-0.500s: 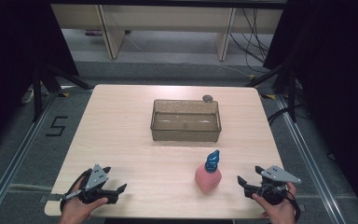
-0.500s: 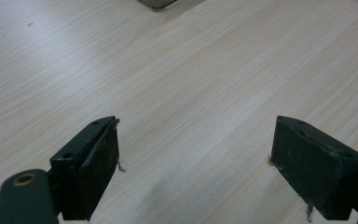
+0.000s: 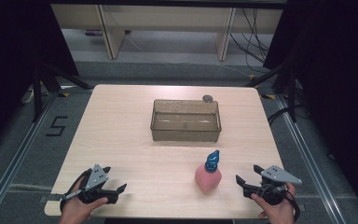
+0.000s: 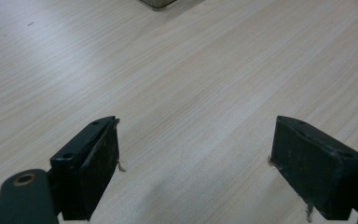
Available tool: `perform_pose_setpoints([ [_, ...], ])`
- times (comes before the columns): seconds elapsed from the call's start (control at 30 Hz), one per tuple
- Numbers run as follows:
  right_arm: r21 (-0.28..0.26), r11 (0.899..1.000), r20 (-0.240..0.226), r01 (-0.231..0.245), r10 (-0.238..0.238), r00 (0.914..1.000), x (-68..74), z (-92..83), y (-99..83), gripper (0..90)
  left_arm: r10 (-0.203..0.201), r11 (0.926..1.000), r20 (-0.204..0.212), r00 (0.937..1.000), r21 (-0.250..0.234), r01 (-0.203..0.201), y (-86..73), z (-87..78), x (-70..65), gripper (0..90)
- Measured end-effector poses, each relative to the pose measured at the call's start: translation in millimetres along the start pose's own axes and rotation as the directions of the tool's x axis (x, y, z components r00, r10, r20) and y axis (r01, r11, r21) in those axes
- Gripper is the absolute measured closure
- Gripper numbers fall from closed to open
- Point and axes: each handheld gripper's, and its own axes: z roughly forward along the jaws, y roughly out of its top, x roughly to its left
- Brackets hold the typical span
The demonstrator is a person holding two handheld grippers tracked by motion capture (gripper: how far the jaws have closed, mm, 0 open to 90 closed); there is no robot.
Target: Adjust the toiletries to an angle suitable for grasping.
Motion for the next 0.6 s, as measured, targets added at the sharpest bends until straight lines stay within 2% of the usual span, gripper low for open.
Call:
perform_pose_setpoints([
  [0.1, -0.011, 1.000, -0.036, -0.011, 0.011, 0.9993, 5.7, 0.4, 2.1, 21.2, -0.014, 0.9999, -0.001, 0.9999, 0.004, 0.014, -0.5, 0.0, -1.0, 14.8],
  [0.17, -0.010, 1.000, -0.038, -0.010, 0.009, 0.9992, 7.4, 0.5, 2.9, 21.2, -0.005, 1.0000, 0.001, 1.0000, 0.002, 0.005, 0.1, -0.2, -0.1, 14.8],
  [0.2, -0.015, 1.000, -0.051, 0.004, -0.005, 0.9987, 9.6, 0.8, 4.2, 21.2, -0.027, 0.9996, 0.002, 0.9996, 0.000, 0.027, -0.3, -0.8, -1.9, 14.8],
  [0.33, -0.025, 1.000, -0.069, 0.006, -0.008, 0.9976, 13.6, 1.9, 5.9, 21.0, -0.027, 0.9996, 0.001, 0.9996, 0.000, 0.027, -0.2, -0.7, -1.6, 14.8],
  [0.4, -0.043, 0.999, -0.081, -0.007, 0.004, 0.9967, 16.5, 2.4, 6.9, 20.6, -0.025, 0.9997, 0.002, 0.9997, 0.000, 0.025, -0.3, -1.0, -1.8, 14.8],
  [0.43, -0.041, 0.999, -0.100, 0.005, -0.009, 0.9950, 18.1, 2.1, 8.6, 20.5, -0.027, 0.9996, 0.002, 0.9996, 0.000, 0.027, -0.3, -1.2, -1.8, 14.8],
  [0.5, -0.047, 0.999, -0.105, 0.013, -0.017, 0.9943, 19.1, 1.7, 9.5, 20.5, -0.024, 0.9997, 0.009, 0.9997, 0.000, 0.024, 0.1, -1.1, -0.7, 14.8],
  [0.53, -0.054, 0.999, -0.107, 0.007, -0.013, 0.9941, 20.9, 1.0, 10.7, 20.5, -0.023, 0.9997, 0.007, 0.9997, -0.002, 0.023, 0.1, -1.0, -0.5, 14.8],
  [0.57, -0.045, 0.999, -0.121, -0.026, 0.020, 0.9924, 24.5, 0.0, 11.1, 20.5, -0.024, 0.9997, 0.004, 0.9997, -0.006, 0.024, -0.3, -0.6, -0.8, 14.8],
  [0.6, -0.064, 0.998, -0.110, 0.016, -0.023, 0.9937, 22.9, 0.5, 12.1, 20.5, -0.023, 0.9997, 0.004, 0.9997, -0.002, 0.023, -0.4, -0.9, -0.9, 14.8],
])
